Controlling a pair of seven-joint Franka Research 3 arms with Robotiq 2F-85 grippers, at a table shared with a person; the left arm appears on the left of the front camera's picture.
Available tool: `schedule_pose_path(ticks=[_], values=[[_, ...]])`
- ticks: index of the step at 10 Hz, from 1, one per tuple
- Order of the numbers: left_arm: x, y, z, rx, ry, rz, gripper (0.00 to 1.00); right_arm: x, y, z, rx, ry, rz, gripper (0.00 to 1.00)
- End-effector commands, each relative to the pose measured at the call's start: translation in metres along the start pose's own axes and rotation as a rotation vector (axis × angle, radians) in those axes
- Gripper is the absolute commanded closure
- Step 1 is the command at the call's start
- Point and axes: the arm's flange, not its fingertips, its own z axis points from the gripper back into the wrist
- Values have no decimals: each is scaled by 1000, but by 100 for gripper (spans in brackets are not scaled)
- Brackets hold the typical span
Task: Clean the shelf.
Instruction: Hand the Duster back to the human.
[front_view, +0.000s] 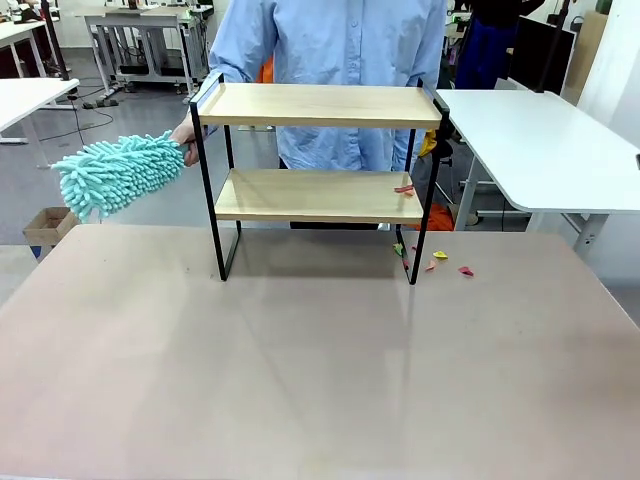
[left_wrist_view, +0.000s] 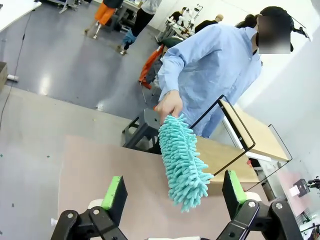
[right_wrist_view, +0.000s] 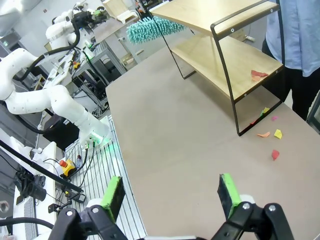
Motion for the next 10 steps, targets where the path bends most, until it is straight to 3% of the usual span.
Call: schedule_pose_path(ticks=[1,10], values=[[-2,-3,0,0,-10,-3,0,1,0,3,5,0,18,0],[-2,-3,0,0,-10,-3,0,1,0,3,5,0,18,0]])
